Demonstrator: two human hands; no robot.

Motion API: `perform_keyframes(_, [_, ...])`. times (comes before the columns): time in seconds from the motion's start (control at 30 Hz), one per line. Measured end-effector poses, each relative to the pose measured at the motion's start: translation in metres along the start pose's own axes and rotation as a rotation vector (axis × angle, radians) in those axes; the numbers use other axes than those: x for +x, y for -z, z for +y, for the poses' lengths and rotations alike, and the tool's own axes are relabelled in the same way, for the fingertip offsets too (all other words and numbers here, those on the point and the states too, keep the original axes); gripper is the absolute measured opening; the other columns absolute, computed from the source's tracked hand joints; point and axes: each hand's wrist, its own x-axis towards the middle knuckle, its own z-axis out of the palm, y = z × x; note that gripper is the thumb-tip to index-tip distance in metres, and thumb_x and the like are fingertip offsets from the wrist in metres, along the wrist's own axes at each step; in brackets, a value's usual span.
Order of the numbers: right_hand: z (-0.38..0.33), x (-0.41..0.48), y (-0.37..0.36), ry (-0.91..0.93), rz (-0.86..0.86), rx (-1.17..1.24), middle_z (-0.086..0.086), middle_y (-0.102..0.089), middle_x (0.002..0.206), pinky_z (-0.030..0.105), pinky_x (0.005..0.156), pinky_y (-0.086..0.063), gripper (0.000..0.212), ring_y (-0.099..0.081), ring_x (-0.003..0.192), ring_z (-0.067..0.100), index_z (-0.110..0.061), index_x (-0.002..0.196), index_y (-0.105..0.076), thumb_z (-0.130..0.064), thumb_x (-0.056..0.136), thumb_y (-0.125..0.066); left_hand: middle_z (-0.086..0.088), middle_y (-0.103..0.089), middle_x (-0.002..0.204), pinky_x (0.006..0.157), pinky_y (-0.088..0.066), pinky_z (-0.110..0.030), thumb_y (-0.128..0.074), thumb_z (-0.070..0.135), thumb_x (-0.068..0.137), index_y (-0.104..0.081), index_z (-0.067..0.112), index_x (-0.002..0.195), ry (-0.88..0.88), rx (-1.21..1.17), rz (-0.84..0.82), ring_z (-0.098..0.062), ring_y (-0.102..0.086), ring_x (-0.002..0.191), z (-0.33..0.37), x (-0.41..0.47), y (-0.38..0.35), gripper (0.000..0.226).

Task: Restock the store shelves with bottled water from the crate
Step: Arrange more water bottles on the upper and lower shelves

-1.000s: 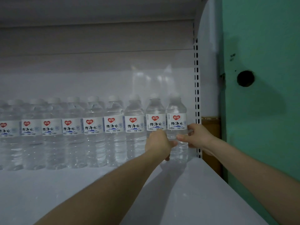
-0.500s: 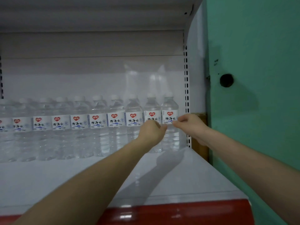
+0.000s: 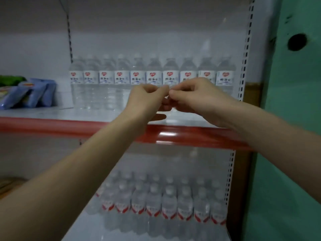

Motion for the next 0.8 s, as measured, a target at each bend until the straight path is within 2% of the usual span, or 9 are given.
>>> perform_keyframes(0.1, [0.0,-0.028,-0.049,-0.001,-0.107,0.049,0.006,-0.07,0.081,0.023,0.076,-0.054,0.012,-0.066,0.081,0.016,-0.011,0.082,-0.068,-0.013,0.089,-0.06,-0.003,-0.065,0.067,0.052,-0.056,-0.023,-0.054,0.02,0.093,-0.064,0.01,0.078,0.032,-0.01,0.072,-0.01,-0.065,0.058,-0.022,-0.044,0.043,0.021])
perform_keyframes(0.2, [0.012,-0.058,-0.103,-0.041,-0.214,0.073,0.015,-0.071,0.095,0.039,0.091,-0.053,0.009,-0.066,0.097,0.028,-0.008,0.088,-0.069,-0.012,0.087,-0.061,0.002,-0.068,0.065,0.058,-0.057,-0.025,-0.056,0.023,0.092,-0.065,0.014,0.08,0.112,0.025,0.132,-0.01,-0.068,0.064,-0.057,-0.09,0.082,0.017])
perform_keyframes(0.3, [0.034,-0.093,-0.155,-0.122,-0.34,0.111,0.018,-0.07,0.097,0.044,0.092,-0.052,0.009,-0.065,0.099,0.029,-0.01,0.085,-0.069,-0.013,0.088,-0.061,0.002,-0.068,0.066,0.059,-0.057,-0.023,-0.055,0.023,0.092,-0.064,0.014,0.083,0.226,0.07,0.162,-0.009,-0.067,0.066,-0.1,-0.136,0.116,0.016])
perform_keyframes(0.4, [0.064,-0.129,-0.205,-0.239,-0.461,0.162,0.013,-0.07,0.087,0.028,0.078,-0.057,0.01,-0.067,0.086,0.022,-0.008,0.087,-0.068,-0.012,0.089,-0.059,0.002,-0.067,0.067,0.06,-0.056,-0.024,-0.053,0.022,0.093,-0.064,0.01,0.085,0.367,0.09,0.193,-0.009,-0.066,0.065,-0.147,-0.181,0.143,0.018])
perform_keyframes(0.5, [0.095,-0.168,-0.246,-0.38,-0.539,0.219,0.003,-0.068,0.086,0.018,0.08,-0.053,0.009,-0.063,0.085,0.011,-0.009,0.092,-0.067,-0.01,0.09,-0.058,0.001,-0.067,0.067,0.061,-0.055,-0.025,-0.054,0.022,0.092,-0.064,0.007,0.088,0.485,0.136,0.199,-0.011,-0.066,0.068,-0.193,-0.227,0.161,0.019])
perform_keyframes(0.6, [0.128,-0.206,-0.282,-0.52,-0.605,0.212,0.011,-0.068,0.098,0.024,0.084,-0.053,0.012,-0.065,0.094,0.018,-0.006,0.098,-0.066,-0.011,0.09,-0.059,-0.005,-0.068,0.076,0.063,-0.054,-0.026,-0.054,0.022,0.092,-0.065,0.007,0.091,0.597,0.179,0.187,-0.013,-0.066,0.071,-0.237,-0.273,0.171,0.019])
perform_keyframes(0.67, [0.152,-0.234,-0.303,-0.602,-0.638,0.215,0.014,-0.068,0.097,0.026,0.083,-0.054,0.013,-0.066,0.09,0.02,-0.003,0.099,-0.065,-0.009,0.089,-0.059,-0.006,-0.068,0.075,0.06,-0.053,-0.025,-0.055,0.021,0.092,-0.065,0.011,0.084,0.65,0.205,0.17,-0.014,-0.065,0.069,-0.264,-0.304,0.175,0.016])
perform_keyframes(0.73, [0.175,-0.263,-0.321,-0.701,-0.696,0.247,0.01,-0.066,0.089,0.019,0.076,-0.053,0.008,-0.064,0.081,0.014,-0.006,0.093,-0.065,-0.008,0.09,-0.057,-0.002,-0.066,0.072,0.056,-0.05,-0.019,-0.054,0.019,0.093,-0.064,0.013,0.082,0.699,0.241,0.126,-0.012,-0.063,0.066,-0.291,-0.332,0.176,0.016])
perform_keyframes(0.8, [0.198,-0.29,-0.335,-0.799,-0.743,0.234,0.009,-0.064,0.088,0.025,0.081,-0.052,0.011,-0.062,0.082,0.015,-0.012,0.082,-0.063,-0.008,0.09,-0.057,0.002,-0.065,0.073,0.056,-0.047,-0.012,-0.055,0.02,0.092,-0.065,0.012,0.089,0.733,0.345,0.029,-0.009,-0.062,0.068,-0.317,-0.36,0.177,0.013])
